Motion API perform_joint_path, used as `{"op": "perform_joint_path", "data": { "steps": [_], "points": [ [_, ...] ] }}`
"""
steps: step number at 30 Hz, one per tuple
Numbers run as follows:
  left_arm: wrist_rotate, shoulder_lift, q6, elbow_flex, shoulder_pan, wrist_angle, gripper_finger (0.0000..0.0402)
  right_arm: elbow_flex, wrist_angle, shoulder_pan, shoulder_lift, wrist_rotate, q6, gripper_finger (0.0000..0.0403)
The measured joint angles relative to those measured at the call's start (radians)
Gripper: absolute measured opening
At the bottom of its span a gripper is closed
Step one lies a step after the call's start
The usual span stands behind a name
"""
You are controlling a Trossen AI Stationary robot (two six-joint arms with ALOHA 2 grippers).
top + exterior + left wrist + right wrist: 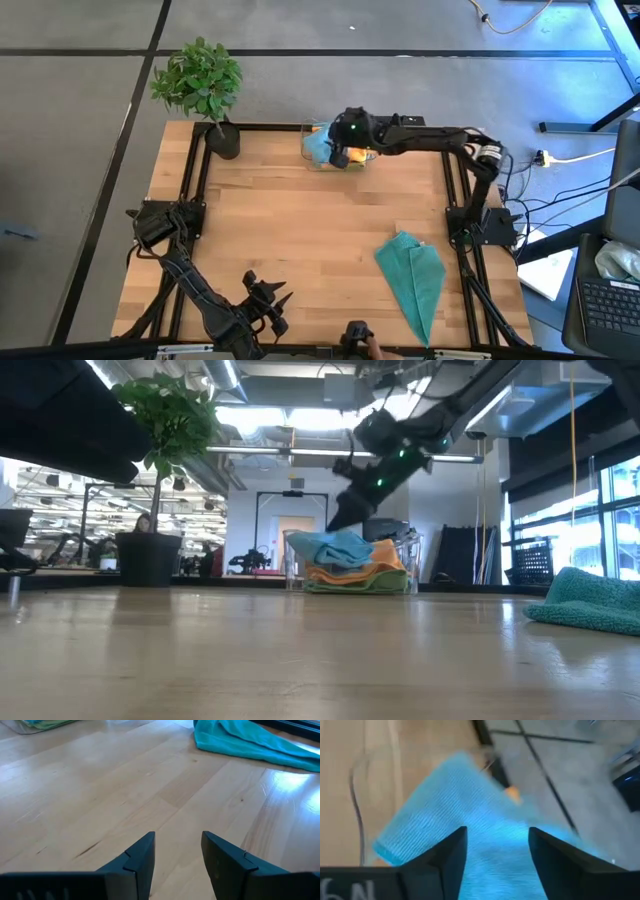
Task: Fold microfiber towels
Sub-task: Put the folded blue microfiber towel into the transparent bin
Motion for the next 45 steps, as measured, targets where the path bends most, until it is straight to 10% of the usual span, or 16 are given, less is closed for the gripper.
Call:
{"op": "perform_joint_path", "data": {
  "steps": [13,28,45],
  "points": [
    [-0.001,0.000,0.042,0.000,0.012,-0.005,0.0153,0.004,-0.045,-0.042,0.122,0.056,0.008,0.0112],
    [0.000,0.000,0.045,0.000,0.011,0.003,0.0153,0.001,-0.102,-0.028,-0.111,-0.025,0.003,0.0112],
    [0.000,0.000,0.077,0.000,0.020,0.018,0.0153,0.002,-0.002,-0.134,0.096,-0.037,0.010,0.0113]
  ]
}}
